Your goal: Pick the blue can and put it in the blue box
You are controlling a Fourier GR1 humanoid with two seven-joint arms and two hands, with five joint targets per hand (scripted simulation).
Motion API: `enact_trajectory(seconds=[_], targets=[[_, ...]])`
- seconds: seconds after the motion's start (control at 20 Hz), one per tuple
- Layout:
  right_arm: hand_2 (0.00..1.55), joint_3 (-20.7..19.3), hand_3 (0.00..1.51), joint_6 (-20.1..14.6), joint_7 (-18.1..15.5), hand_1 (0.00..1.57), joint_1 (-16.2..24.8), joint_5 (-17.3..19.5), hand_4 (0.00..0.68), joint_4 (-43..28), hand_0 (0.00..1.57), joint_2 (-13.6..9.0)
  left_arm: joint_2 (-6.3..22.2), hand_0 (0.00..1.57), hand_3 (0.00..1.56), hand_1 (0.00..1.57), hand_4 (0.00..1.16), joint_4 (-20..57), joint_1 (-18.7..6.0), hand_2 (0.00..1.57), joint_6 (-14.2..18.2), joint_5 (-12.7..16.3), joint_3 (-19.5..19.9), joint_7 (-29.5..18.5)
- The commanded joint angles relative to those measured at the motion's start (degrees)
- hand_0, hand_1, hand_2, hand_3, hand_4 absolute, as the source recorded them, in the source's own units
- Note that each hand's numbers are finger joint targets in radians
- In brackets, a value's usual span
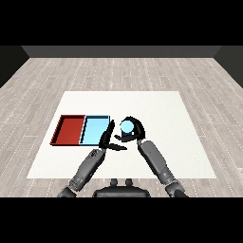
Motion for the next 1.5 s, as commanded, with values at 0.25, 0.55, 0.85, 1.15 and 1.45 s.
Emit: enact_trajectory(seconds=[0.25,0.55,0.85,1.15,1.45], targets=[[1.44,3.3,1.40,-1.6,-4.6,1.39,-3.2,-2.8,0.659,4.7,1.39,0.0,0.0,0.00,0.00,0.00,0.00,-2.4,1.4,0.00,4.3,3.8,-6.0,0.7],[1.43,2.2,1.39,1.3,1.0,1.41,1.1,1.4,0.651,-3.6,1.41,-0.4,0.0,0.00,0.00,0.00,0.00,0.8,-1.1,0.00,1.6,2.3,-4.3,-0.4],[1.44,11.5,1.40,-7.7,-0.8,1.42,-3.5,-4.2,0.617,0.9,1.42,0.0,0.0,0.00,0.00,0.00,0.00,3.9,-5.7,0.00,1.8,4.5,-4.4,1.2],[1.43,11.4,1.40,-6.9,1.6,1.32,-7.6,-5.3,0.617,2.2,1.32,0.0,0.0,0.00,0.00,0.00,0.17,4.8,-6.9,0.00,4.3,5.8,-6.6,-2.7],[1.47,15.3,1.40,-8.7,-3.4,1.46,-7.7,-8.9,0.593,5.1,1.46,0.0,0.1,0.32,0.33,0.32,0.18,3.9,-7.7,0.48,18.5,-1.1,-14.9,1.9]])
